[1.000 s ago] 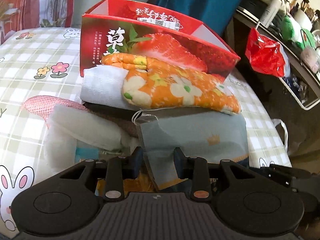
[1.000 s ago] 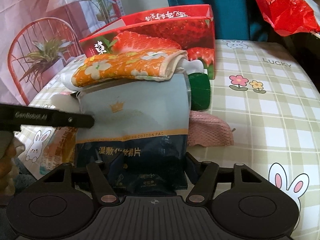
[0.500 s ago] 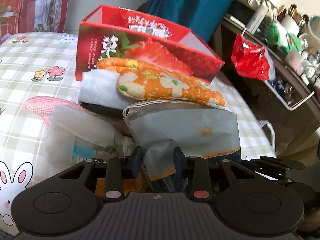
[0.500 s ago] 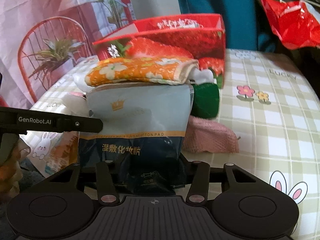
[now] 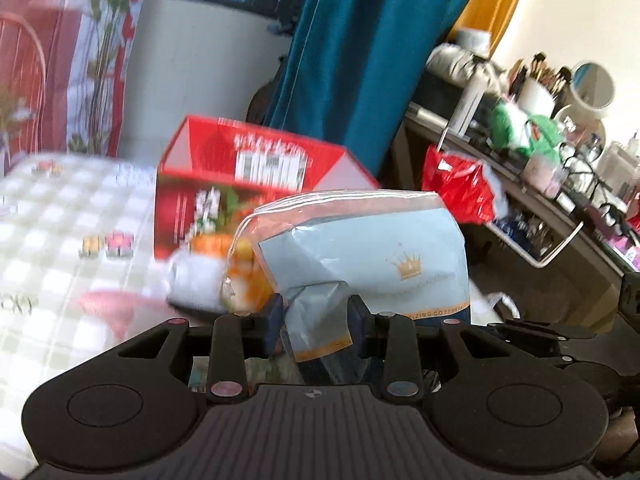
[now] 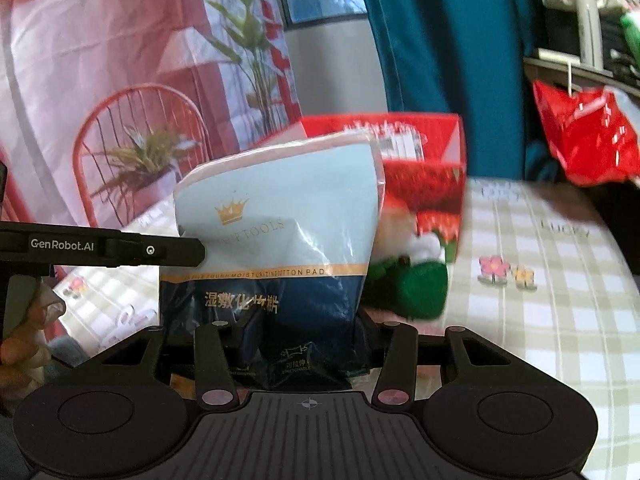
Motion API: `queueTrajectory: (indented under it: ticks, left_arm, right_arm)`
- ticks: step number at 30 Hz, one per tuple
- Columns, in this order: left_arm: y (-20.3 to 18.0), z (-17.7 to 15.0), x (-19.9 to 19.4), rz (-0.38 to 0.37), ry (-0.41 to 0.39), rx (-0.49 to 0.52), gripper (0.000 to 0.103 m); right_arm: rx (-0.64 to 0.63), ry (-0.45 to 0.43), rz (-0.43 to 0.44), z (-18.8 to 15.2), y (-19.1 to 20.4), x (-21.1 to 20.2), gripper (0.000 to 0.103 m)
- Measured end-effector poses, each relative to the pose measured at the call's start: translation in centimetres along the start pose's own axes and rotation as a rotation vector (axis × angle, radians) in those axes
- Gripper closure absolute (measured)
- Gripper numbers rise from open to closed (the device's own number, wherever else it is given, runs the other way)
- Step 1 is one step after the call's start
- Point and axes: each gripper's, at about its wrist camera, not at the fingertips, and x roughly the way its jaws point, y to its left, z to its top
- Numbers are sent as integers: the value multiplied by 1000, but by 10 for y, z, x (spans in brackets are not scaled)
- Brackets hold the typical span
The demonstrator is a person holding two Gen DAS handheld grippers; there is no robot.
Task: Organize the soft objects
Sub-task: 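Carry the bag into the red strawberry box and open both tools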
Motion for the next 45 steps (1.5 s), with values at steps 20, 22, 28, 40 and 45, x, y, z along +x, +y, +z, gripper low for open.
queueTrajectory:
  ticks: [20,22,28,40,45]
  left_arm:
    - [8,156,88,67,-180,116,65]
    - [13,158,101,77,-176,100,65]
    - [21,155,134,144,-134,133,65]
    - [34,141,137,151,-30,153,36]
    - [33,124,124,150,37,161,37]
  right_arm:
    - [-51,-198,-41,156,-44,78,61]
    - [-54,-199,-58,161,-48,95,61]
    - [-70,-171,-107,163,-59,140,61]
    - [41,-89,-141,139,-88,163,58]
    - [87,-107,-122,126,-92,147,58]
